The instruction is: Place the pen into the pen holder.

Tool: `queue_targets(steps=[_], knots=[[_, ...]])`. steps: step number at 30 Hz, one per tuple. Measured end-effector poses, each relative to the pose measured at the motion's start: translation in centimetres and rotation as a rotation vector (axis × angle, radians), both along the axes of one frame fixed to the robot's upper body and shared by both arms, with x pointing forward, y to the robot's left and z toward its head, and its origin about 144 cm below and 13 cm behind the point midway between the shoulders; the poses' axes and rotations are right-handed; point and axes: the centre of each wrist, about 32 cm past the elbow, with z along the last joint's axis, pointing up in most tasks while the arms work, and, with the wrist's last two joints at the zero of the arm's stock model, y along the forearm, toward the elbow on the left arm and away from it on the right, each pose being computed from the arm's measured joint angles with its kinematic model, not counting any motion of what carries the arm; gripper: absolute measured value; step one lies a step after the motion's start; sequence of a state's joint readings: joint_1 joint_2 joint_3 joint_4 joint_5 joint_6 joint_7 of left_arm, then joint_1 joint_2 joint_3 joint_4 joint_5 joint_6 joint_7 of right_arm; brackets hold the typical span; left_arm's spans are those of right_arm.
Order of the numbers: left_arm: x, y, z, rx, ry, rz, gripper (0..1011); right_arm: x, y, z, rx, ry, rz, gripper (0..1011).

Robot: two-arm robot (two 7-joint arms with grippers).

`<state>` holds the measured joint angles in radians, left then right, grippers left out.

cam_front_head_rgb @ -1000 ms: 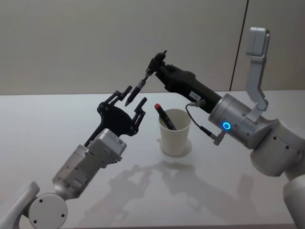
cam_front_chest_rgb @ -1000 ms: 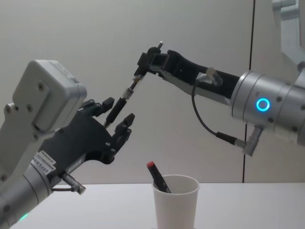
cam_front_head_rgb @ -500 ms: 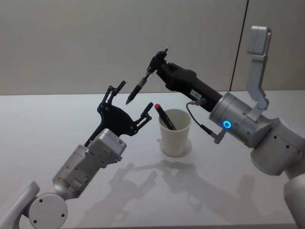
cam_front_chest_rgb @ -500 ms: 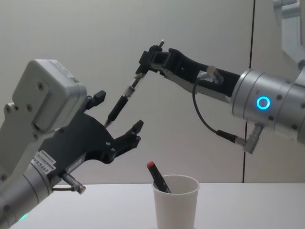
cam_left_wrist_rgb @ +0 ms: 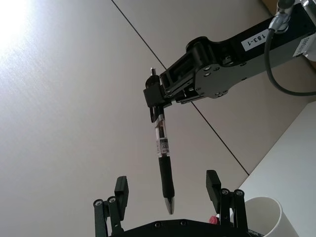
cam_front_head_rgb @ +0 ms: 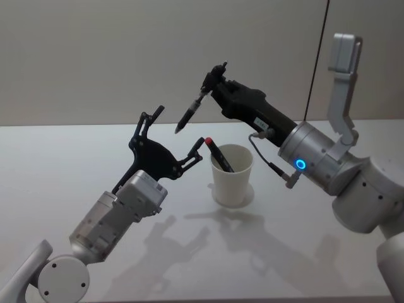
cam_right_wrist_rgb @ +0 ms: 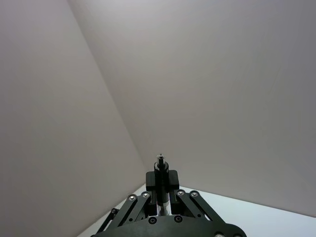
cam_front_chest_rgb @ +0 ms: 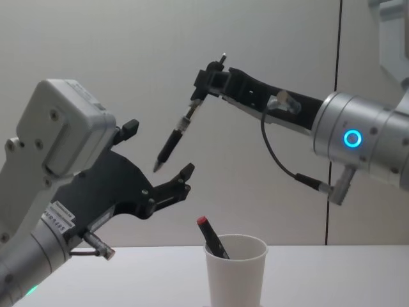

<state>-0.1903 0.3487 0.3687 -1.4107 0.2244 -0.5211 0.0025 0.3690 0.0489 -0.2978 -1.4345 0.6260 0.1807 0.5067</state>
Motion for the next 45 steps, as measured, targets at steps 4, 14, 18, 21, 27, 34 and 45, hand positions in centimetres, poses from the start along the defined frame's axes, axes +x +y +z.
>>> queue_targets(steps=[4,14,18,21,27,34,45], knots=[[0.0,0.0,0.0,0.000,0.000,0.000,1004,-0.3,0.1,0.1,-0.030,-0.020,-0.042,130],[0.0,0.0,0.0,0.000,0.000,0.000,1004,-1.3,0.2,0.3,-0.133,-0.071,-0.183,130],[0.0,0.0,0.0,0.000,0.000,0.000,1004,-1.7,0.2,0.4,-0.171,-0.083,-0.235,130],[0.0,0.0,0.0,0.000,0.000,0.000,1004,-1.9,0.2,0.4,-0.198,-0.088,-0.270,130],[0.0,0.0,0.0,0.000,0.000,0.000,1004,-2.4,0.1,0.5,-0.274,-0.094,-0.362,130],[0.0,0.0,0.0,0.000,0.000,0.000,1004,-2.9,0.0,0.2,-0.373,-0.081,-0.444,130],[0.0,0.0,0.0,0.000,0.000,0.000,1004,-2.9,0.0,-0.9,-0.508,-0.044,-0.504,130]])
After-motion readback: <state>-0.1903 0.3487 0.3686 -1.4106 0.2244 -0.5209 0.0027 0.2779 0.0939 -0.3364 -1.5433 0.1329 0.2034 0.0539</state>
